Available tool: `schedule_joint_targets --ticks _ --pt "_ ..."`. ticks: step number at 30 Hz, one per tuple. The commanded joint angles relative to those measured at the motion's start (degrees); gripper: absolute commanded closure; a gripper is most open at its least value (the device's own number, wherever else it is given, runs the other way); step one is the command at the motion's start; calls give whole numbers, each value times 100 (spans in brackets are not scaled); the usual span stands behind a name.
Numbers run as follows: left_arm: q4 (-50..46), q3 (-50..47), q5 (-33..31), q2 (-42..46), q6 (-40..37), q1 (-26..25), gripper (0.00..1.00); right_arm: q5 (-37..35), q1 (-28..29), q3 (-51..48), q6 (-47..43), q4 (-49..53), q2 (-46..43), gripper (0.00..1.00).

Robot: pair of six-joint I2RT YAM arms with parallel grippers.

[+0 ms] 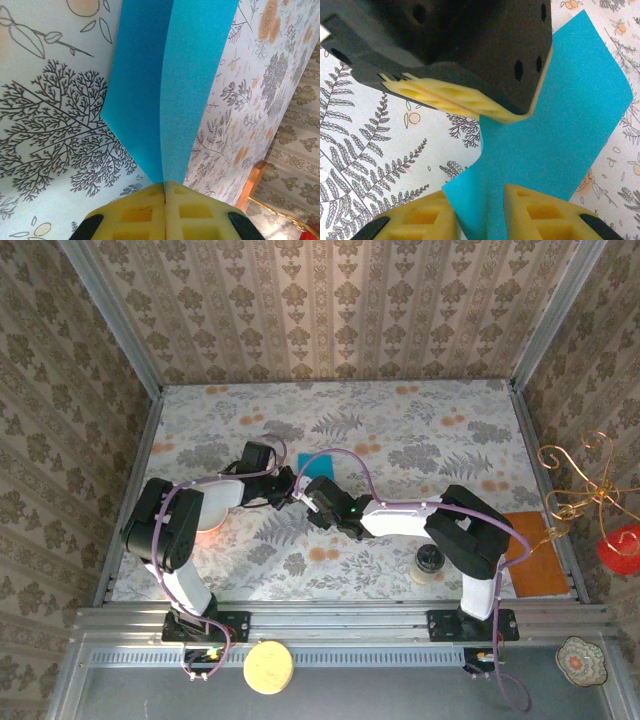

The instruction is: Fold a paper plane with a square sheet of paper (pick it up from the middle)

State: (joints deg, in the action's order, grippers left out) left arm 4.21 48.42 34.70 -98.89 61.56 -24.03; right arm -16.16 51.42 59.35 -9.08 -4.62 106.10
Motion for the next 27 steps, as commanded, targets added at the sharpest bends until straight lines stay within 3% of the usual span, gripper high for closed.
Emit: schedule_joint_targets --ticks 1,12,20,27 --pt "-173 128 59 105 23 -32 89 -98 24 -89 -29 -124 -213 74" --pt "-549 -42 -449 649 -143 205 69 546 -49 -142 230 451 -407 87" --pt "-836 116 -769 1004 -532 13 68 1877 -314 -463 1017 915 -860 93" --pt "-1036 632 -842 406 -809 -403 70 2905 -517 -928 1611 777 -1298 96"
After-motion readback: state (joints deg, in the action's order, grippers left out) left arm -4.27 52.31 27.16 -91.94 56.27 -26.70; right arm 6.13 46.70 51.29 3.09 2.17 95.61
